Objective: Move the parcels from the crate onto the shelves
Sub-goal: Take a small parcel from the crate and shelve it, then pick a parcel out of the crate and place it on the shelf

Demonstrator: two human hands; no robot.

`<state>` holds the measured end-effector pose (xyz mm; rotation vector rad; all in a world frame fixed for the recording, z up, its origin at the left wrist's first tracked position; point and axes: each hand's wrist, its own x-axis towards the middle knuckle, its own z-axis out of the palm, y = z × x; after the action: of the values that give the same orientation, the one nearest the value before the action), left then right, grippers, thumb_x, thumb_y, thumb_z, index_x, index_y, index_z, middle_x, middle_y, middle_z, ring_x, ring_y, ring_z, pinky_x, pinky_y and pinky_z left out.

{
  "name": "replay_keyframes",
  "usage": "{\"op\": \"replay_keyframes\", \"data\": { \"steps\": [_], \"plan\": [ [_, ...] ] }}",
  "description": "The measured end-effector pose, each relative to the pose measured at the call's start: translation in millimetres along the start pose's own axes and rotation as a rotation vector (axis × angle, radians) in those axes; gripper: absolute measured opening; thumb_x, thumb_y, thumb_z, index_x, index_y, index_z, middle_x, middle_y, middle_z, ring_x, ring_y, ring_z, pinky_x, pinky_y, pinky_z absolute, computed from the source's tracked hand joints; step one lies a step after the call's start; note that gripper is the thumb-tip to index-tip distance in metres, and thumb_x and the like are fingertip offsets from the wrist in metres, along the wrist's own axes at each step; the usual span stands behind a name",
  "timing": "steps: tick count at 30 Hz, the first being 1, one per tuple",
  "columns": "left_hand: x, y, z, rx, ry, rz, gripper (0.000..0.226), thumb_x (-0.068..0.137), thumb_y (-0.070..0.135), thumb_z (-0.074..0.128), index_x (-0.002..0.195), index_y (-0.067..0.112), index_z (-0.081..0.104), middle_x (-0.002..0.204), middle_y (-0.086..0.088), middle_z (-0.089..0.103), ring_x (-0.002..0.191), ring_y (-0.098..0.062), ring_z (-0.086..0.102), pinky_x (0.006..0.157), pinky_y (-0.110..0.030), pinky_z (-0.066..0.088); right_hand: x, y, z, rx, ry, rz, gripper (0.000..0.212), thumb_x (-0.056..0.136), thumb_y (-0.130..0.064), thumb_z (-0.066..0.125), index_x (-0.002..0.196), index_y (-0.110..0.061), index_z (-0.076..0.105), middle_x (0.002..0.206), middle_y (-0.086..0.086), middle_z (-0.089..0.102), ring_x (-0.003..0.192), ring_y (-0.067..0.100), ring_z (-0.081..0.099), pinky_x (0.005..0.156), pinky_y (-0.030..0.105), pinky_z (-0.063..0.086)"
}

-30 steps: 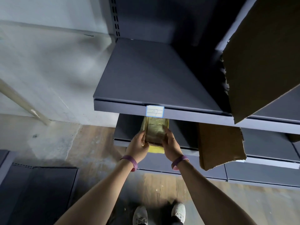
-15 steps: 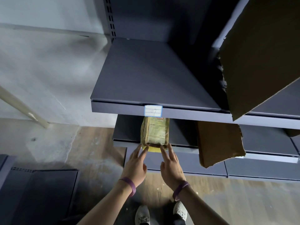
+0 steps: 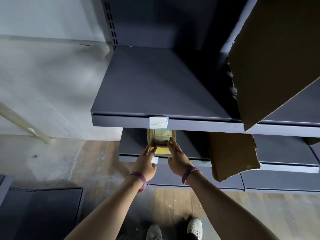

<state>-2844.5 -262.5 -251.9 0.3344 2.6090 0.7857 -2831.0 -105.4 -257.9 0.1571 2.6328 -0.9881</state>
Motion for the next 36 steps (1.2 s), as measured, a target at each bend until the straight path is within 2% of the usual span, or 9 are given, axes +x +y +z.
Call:
{"op": "replay_keyframes", "data": {
  "steps": [4, 8, 12, 15, 21, 25, 30, 34, 36],
  "plan": [
    [0, 4, -1, -0.051, 0.037, 0.008, 0.061, 0.093, 0.011, 0.051, 0.148, 0.021, 0.026, 0.157, 0.003, 0.018, 0.141, -0.018, 0.028, 0.112, -0.03, 0.031, -8, 1, -4, 0.016, -0.034, 0.015, 0.077, 0.094, 0.002, 0.041, 0.156, -0.026, 0.004, 0.163, -0.005, -0.008, 0.15, 0.02, -0.003, 0.123, 0.037, 0.013],
    [-20, 15, 19, -0.075, 0.067, -0.023, 0.057, 0.093, 0.015, 0.052, 0.145, 0.011, 0.03, 0.153, -0.006, 0.029, 0.14, -0.02, 0.029, 0.114, -0.033, 0.028, -42, 6, 2, 0.049, 0.038, 0.057, 0.072, 0.096, -0.004, 0.043, 0.156, -0.025, 0.008, 0.163, -0.004, -0.004, 0.15, 0.018, 0.0, 0.12, 0.03, 0.014],
    [-61, 45, 62, -0.152, -0.08, -0.062, 0.056, 0.094, 0.015, 0.052, 0.145, 0.012, 0.03, 0.152, -0.007, 0.031, 0.141, -0.019, 0.029, 0.113, -0.028, 0.026, -113, 29, 17, 0.184, 0.038, 0.19, 0.066, 0.097, -0.006, 0.044, 0.154, -0.027, 0.018, 0.163, -0.004, 0.005, 0.149, 0.017, 0.014, 0.115, 0.022, 0.02],
    [-79, 82, 88, -0.176, -0.175, -0.05, 0.053, 0.094, 0.017, 0.052, 0.144, 0.016, 0.033, 0.15, -0.005, 0.035, 0.138, -0.02, 0.033, 0.108, -0.027, 0.031, -160, 58, 13, 0.189, 0.025, 0.317, 0.063, 0.098, -0.01, 0.045, 0.154, -0.027, 0.019, 0.162, -0.001, 0.012, 0.148, 0.021, 0.02, 0.116, 0.027, 0.022],
    [-109, 189, 135, -0.196, -0.379, 0.178, 0.045, 0.091, 0.023, 0.057, 0.135, 0.02, 0.047, 0.14, 0.001, 0.05, 0.129, -0.012, 0.045, 0.098, -0.016, 0.031, -251, 132, -46, 0.347, 0.258, 0.5, 0.055, 0.099, -0.014, 0.049, 0.15, -0.021, 0.03, 0.153, 0.004, 0.038, 0.138, 0.023, 0.039, 0.112, 0.03, 0.03],
    [-135, 302, 178, -0.202, -0.431, 0.379, 0.046, 0.09, 0.025, 0.057, 0.135, 0.019, 0.048, 0.137, 0.003, 0.052, 0.127, -0.009, 0.046, 0.097, -0.013, 0.03, -327, 193, -103, 0.446, 0.521, 0.568, 0.054, 0.097, -0.015, 0.053, 0.148, -0.015, 0.035, 0.149, 0.005, 0.044, 0.135, 0.024, 0.044, 0.106, 0.028, 0.034],
    [-187, 438, 246, -0.233, -0.479, 0.587, 0.044, 0.09, 0.024, 0.059, 0.132, 0.021, 0.05, 0.134, 0.008, 0.053, 0.126, -0.005, 0.046, 0.096, -0.009, 0.03, -432, 267, -175, 0.586, 0.83, 0.587, 0.054, 0.095, -0.013, 0.055, 0.146, -0.013, 0.037, 0.148, 0.003, 0.044, 0.135, 0.021, 0.044, 0.111, 0.033, 0.034],
    [-234, 520, 307, -0.239, -0.61, 0.701, 0.043, 0.09, 0.024, 0.06, 0.132, 0.021, 0.051, 0.132, 0.01, 0.053, 0.125, -0.004, 0.047, 0.105, -0.022, 0.035, -524, 318, -211, 0.678, 1.055, 0.644, 0.053, 0.095, -0.013, 0.054, 0.145, -0.013, 0.038, 0.149, 0.0, 0.044, 0.135, 0.017, 0.044, 0.113, 0.033, 0.033],
    [-255, 554, 334, -0.264, -0.674, 0.724, 0.042, 0.091, 0.025, 0.059, 0.132, 0.025, 0.05, 0.128, 0.013, 0.053, 0.122, -0.001, 0.048, 0.102, -0.022, 0.036, -568, 341, -221, 0.723, 1.163, 0.697, 0.053, 0.095, -0.016, 0.055, 0.145, -0.016, 0.039, 0.148, -0.003, 0.044, 0.131, 0.016, 0.046, 0.112, 0.034, 0.036]
  ]
}}
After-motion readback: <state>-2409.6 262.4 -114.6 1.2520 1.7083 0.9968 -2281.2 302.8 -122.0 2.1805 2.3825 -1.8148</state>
